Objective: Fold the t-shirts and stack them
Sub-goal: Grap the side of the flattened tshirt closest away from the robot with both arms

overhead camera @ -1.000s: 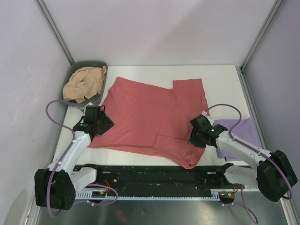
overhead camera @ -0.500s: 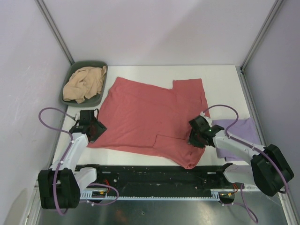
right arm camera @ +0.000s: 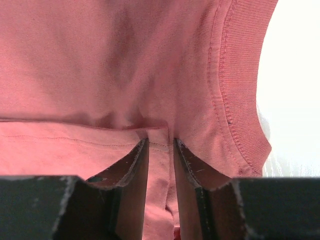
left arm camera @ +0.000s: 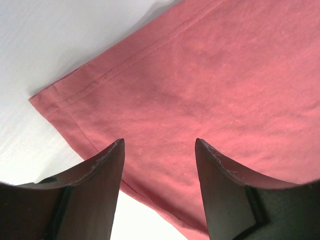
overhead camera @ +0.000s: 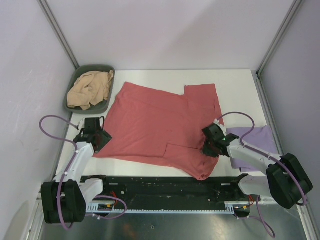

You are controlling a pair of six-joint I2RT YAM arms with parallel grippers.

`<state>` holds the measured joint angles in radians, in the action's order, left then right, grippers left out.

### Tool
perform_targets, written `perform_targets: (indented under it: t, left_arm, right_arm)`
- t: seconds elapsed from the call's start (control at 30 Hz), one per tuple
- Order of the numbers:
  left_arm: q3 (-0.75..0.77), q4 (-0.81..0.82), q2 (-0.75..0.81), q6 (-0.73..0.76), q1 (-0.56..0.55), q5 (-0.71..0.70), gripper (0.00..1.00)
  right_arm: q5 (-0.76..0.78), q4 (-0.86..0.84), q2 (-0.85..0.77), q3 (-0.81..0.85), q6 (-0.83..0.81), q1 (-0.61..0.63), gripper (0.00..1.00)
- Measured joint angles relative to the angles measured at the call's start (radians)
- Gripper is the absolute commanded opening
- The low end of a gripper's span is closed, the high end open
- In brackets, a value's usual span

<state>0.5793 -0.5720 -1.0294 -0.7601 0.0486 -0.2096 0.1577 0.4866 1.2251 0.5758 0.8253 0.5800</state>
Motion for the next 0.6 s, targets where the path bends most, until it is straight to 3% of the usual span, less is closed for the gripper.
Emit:
perform_targets:
  t: [0.6]
  left_arm:
    - [-0.039, -0.012, -0.005, -0.046, 0.016, -0.035, 0.64]
  right_arm:
    - [-0.011, -0.004, -0.034, -0.003, -0.01, -0.001, 0.12]
